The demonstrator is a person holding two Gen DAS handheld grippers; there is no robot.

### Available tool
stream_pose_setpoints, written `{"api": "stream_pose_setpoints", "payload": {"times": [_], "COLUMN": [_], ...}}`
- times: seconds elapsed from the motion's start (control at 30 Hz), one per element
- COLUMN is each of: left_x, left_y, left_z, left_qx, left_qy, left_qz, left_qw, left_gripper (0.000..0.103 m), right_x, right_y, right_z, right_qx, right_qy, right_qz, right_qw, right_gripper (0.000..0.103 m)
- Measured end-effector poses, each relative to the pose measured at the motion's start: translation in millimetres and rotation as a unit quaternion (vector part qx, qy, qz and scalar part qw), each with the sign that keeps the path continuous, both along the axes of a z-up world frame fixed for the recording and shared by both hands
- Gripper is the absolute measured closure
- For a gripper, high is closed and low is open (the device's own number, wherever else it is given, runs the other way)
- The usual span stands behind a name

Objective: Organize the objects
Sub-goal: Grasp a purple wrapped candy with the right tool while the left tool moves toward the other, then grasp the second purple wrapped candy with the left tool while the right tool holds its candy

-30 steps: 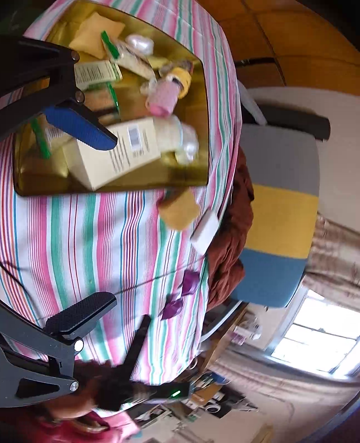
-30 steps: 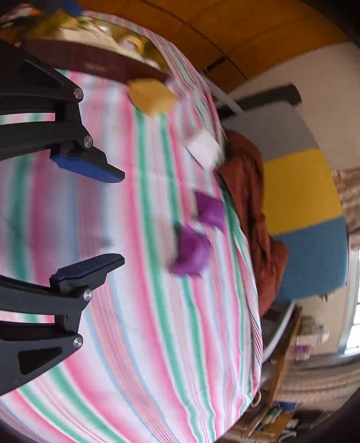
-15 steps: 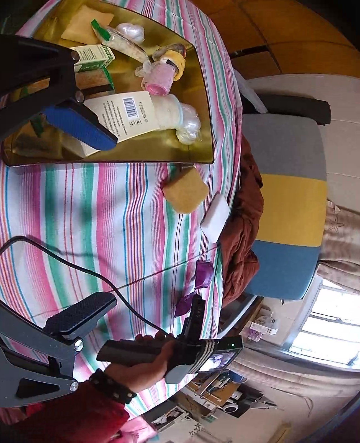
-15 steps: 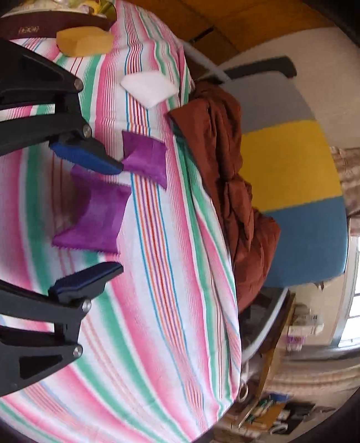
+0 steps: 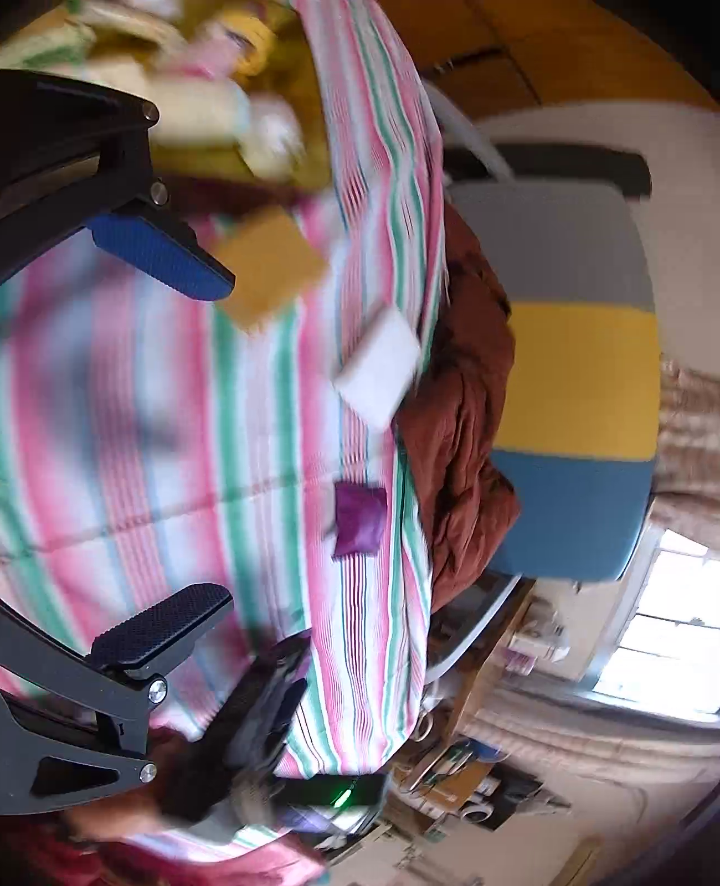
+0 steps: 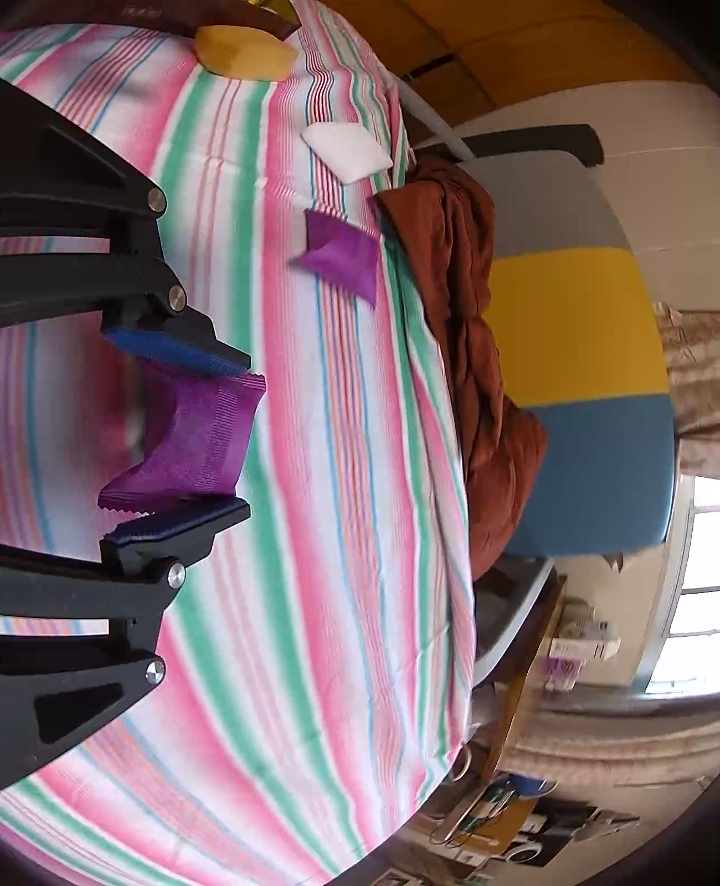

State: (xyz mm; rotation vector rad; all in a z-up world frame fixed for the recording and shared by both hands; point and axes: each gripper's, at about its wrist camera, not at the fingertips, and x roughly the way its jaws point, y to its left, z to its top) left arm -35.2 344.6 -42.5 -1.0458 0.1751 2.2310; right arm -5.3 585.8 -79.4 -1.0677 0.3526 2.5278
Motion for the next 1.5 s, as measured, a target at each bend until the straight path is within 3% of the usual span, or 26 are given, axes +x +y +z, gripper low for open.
{"api": "stream_pose_setpoints", "payload": {"times": [0.17,0.4,0.47,0.53,0.67,0.7,0.8,0.93,1.37,1.5], "left_x": [-37.3,-76.9,-85.3,-93.4,-98.9,-97.5,-91.9,-91.6,-67.9,-52.7], "left_y": [55.1,108.6,116.7,124.7,138.7,142.2,147.6,140.5,101.4,88.0], "left_z": [-22.9,-41.7,-46.6,-52.2,-58.3,-59.8,-62.5,-62.7,-60.7,-55.2], "left_qx": [0.013,0.002,0.003,-0.002,-0.009,-0.011,-0.022,-0.006,0.012,0.011], "left_qy": [-0.032,-0.028,-0.035,-0.042,-0.034,-0.030,-0.011,-0.008,-0.004,0.015], "left_qz": [-0.020,-0.012,-0.012,-0.007,-0.011,-0.021,-0.029,-0.023,-0.006,-0.003], "left_qw": [0.9992,0.9995,0.9993,0.9991,0.9993,0.9993,0.9993,0.9997,0.9999,0.9998], "left_gripper": [0.000,0.001,0.005,0.022,0.030,0.040,0.042,0.055,0.057,0.057], "right_x": [13.0,14.5,15.3,16.2,15.7,16.1,15.8,15.3,14.7,18.1], "right_y": [12.5,9.8,10.9,11.5,10.9,11.3,10.1,9.0,2.6,-0.9], "right_z": [-5.1,-6.7,-7.1,-7.6,-8.1,-8.3,-8.8,-8.8,-6.9,-2.8], "right_qx": [-0.031,-0.018,-0.019,-0.020,-0.016,-0.015,-0.014,-0.009,0.018,0.031], "right_qy": [0.022,0.031,0.034,0.036,0.037,0.038,0.038,0.037,0.032,0.041], "right_qz": [-0.020,-0.026,-0.027,-0.029,-0.030,-0.030,-0.030,-0.030,-0.034,-0.036], "right_qw": [0.999,0.999,0.999,0.999,0.999,0.999,0.999,0.999,0.999,0.998], "right_gripper": [0.057,0.057,0.057,0.057,0.057,0.057,0.057,0.057,0.057,0.057]}}
